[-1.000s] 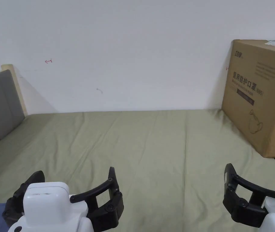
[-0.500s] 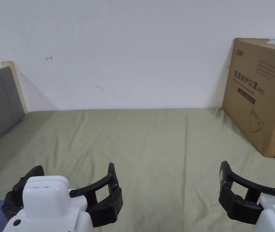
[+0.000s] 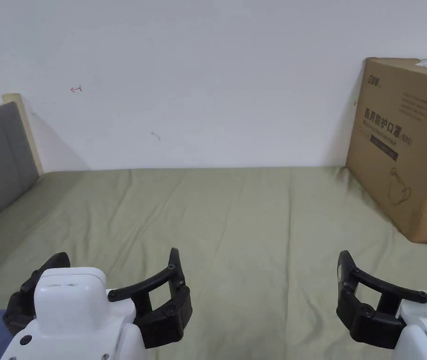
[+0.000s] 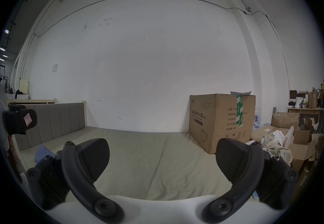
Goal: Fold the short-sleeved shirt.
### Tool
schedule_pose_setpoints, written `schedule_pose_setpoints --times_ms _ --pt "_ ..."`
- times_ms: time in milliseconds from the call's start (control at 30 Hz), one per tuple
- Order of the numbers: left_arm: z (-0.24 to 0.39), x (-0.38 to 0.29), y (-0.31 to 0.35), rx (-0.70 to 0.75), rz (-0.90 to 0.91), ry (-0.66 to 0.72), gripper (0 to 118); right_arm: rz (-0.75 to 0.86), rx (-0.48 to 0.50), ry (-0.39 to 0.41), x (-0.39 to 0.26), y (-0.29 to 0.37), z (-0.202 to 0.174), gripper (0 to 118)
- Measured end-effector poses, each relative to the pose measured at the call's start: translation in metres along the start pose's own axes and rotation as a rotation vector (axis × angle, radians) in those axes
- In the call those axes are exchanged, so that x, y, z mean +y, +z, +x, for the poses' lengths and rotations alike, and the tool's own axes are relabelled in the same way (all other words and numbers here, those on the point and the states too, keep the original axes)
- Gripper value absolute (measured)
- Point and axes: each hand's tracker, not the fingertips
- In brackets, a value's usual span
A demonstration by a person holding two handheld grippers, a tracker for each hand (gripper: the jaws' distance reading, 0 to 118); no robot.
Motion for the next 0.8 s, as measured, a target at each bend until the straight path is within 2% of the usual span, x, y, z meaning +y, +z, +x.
schedule_pose_setpoints --times_ms 333,500,667,800 --pt "-0.0051 0.0019 -0.0030 -0.046 -0.017 0.030 118 -0.008 0.009 -0.008 0.0024 -0.0001 -0.0022 118" --pt "0.0004 0.0028 -0.0058 -0.042 -0.034 -0.015 118 -0.020 0.009 -0.012 0.0008 -0.0012 -0.0022 118" --pt "-0.0002 0.0054 -0.0051 -0.106 -0.037 -0.015 118 -0.034 0.008 -0.013 -0.0004 -0.0016 -0.0032 118" --pt "0.0037 0.0062 -0.0061 -0.078 -0.034 -0.051 118 -0.038 0.011 -0.008 -0.0006 -0.0015 -0.0033 118"
